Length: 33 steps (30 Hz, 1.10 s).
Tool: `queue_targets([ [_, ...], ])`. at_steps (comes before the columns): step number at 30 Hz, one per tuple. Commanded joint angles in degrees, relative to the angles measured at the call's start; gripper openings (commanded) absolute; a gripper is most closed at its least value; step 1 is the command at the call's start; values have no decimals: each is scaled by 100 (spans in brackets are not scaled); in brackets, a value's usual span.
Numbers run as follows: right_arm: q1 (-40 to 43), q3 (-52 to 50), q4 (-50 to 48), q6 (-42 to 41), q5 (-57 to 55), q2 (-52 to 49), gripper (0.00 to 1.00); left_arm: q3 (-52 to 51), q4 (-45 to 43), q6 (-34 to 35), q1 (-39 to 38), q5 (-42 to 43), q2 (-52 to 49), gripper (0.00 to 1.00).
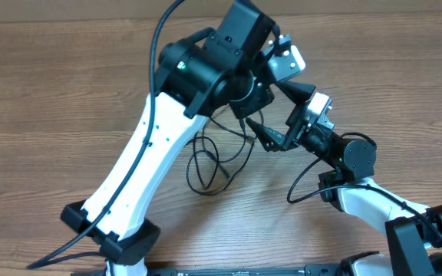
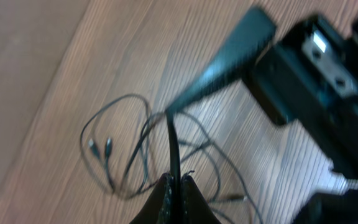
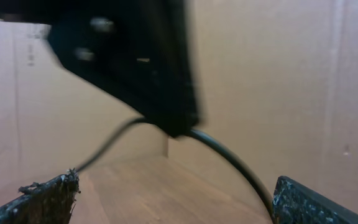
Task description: Untangle cables
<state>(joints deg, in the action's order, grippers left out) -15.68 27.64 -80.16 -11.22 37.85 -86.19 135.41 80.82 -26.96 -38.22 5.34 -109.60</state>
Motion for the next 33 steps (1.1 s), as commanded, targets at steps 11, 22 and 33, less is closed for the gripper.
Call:
queue_targets([
  [11,28,13,122,-251,595,9,100,81,-848,1285,-98,577,-678,4],
  [22,31,13,527,-249,555,9,100,81,-890,1204,-225,138,-686,4],
  [33,304,13,2409,-1045,273,9,100,81,-365,1591,-57,-1353,-686,4],
])
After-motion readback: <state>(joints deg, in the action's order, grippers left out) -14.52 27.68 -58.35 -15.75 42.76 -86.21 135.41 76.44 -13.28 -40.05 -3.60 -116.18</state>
